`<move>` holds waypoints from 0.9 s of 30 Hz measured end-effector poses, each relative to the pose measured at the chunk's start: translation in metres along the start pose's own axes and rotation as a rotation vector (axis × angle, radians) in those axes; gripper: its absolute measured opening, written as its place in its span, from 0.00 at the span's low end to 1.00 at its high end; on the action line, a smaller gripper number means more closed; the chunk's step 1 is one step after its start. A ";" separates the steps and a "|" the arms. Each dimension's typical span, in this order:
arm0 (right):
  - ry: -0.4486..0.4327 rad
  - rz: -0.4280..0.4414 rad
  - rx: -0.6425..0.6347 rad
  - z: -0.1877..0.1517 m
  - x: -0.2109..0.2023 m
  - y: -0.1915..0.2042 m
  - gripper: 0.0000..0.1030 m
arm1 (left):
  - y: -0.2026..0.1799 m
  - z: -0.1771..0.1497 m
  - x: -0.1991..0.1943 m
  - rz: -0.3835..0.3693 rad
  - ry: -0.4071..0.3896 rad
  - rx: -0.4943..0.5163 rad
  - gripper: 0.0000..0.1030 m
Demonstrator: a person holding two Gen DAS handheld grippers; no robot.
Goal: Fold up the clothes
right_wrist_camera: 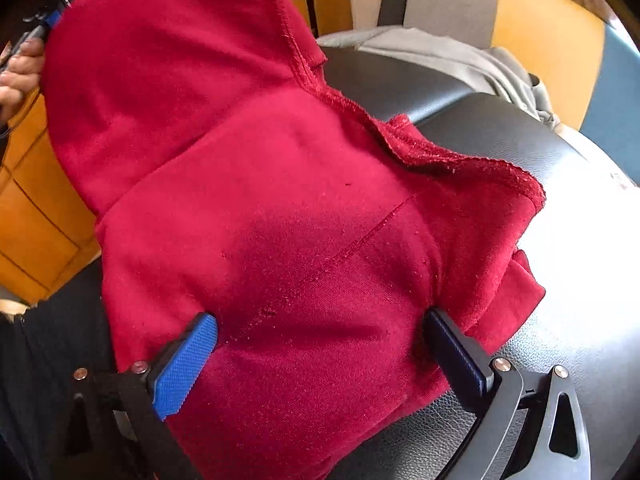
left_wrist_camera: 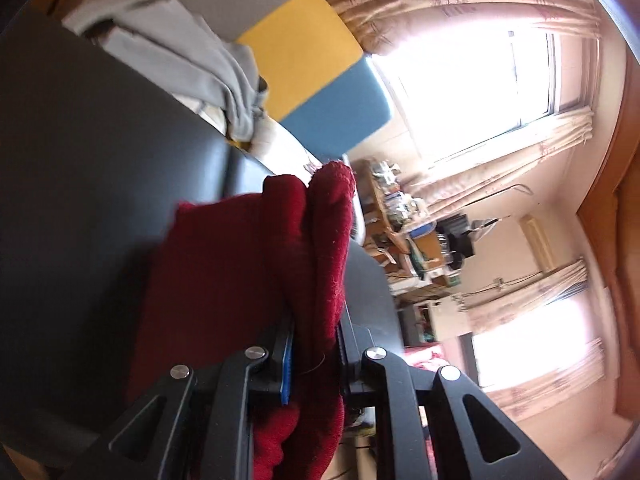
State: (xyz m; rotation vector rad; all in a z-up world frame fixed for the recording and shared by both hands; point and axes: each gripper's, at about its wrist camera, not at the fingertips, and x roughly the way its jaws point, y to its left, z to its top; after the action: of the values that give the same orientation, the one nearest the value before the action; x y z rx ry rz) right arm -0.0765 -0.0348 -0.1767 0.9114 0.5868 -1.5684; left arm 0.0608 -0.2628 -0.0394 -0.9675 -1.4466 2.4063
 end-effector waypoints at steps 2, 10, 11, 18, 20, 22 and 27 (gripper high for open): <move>-0.039 0.002 0.014 -0.005 -0.002 -0.001 1.00 | -0.007 -0.006 0.018 -0.018 0.009 -0.018 0.15; -0.120 -0.002 0.042 -0.015 -0.006 0.000 1.00 | -0.037 -0.035 0.115 -0.052 0.129 -0.054 0.15; -0.122 -0.006 0.041 -0.016 -0.005 0.001 1.00 | -0.039 -0.038 0.127 -0.048 0.148 -0.051 0.15; -0.150 0.003 0.035 -0.020 -0.008 0.002 1.00 | -0.027 -0.049 0.191 0.096 0.236 -0.034 0.15; -0.157 0.009 0.037 -0.021 -0.008 0.001 1.00 | -0.017 -0.052 0.200 0.106 0.264 -0.065 0.16; -0.161 0.009 0.036 -0.022 -0.009 0.002 1.00 | -0.011 -0.054 0.206 0.072 0.294 -0.128 0.20; -0.169 0.015 0.038 -0.023 -0.011 0.002 1.00 | -0.019 -0.051 0.183 0.002 0.296 -0.188 0.23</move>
State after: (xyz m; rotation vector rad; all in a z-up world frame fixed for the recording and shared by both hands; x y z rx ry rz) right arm -0.0686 -0.0105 -0.1806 0.8005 0.4308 -1.6292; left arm -0.0536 -0.1328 -0.1202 -1.3022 -1.5751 2.0453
